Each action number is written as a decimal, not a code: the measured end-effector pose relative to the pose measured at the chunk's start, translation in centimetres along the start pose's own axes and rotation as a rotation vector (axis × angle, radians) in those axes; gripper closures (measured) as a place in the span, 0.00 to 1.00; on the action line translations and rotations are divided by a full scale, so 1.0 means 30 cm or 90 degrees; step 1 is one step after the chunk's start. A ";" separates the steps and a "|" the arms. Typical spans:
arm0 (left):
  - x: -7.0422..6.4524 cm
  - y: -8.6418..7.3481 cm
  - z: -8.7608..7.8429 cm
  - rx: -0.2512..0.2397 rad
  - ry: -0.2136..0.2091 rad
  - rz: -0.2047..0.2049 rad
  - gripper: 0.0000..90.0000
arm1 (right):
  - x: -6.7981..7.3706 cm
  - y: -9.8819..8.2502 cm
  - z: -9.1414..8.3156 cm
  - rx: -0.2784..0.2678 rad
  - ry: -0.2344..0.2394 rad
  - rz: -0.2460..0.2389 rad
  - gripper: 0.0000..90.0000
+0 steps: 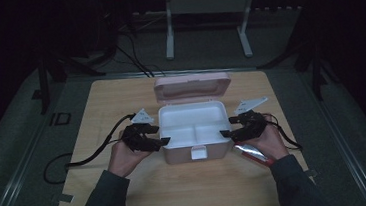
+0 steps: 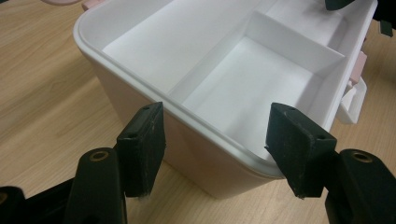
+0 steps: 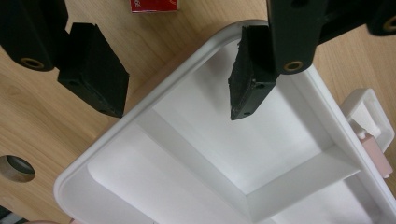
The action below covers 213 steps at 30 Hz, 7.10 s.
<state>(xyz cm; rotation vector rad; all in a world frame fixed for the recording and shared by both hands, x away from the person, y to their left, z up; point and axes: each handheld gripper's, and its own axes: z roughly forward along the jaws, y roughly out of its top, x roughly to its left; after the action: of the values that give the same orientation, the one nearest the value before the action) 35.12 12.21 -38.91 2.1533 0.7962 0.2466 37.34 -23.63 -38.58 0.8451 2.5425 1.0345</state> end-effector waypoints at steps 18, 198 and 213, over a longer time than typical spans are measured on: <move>0.005 -0.007 -0.002 0.007 -0.003 0.002 0.41 | 0.040 -0.001 -0.010 0.019 -0.013 0.012 0.42; 0.124 -0.296 -0.042 -0.018 0.075 -0.017 0.40 | 0.025 0.335 -0.045 0.347 0.113 -0.375 0.99; 0.126 -0.297 -0.045 -0.023 0.074 -0.019 0.40 | -0.085 0.213 -0.139 0.351 0.095 -0.303 0.99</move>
<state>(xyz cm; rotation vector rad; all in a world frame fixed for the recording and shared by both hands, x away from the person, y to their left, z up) 33.41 19.61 -45.05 2.1057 0.8831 0.3711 40.16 -23.78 -31.04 0.2348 2.9894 0.2593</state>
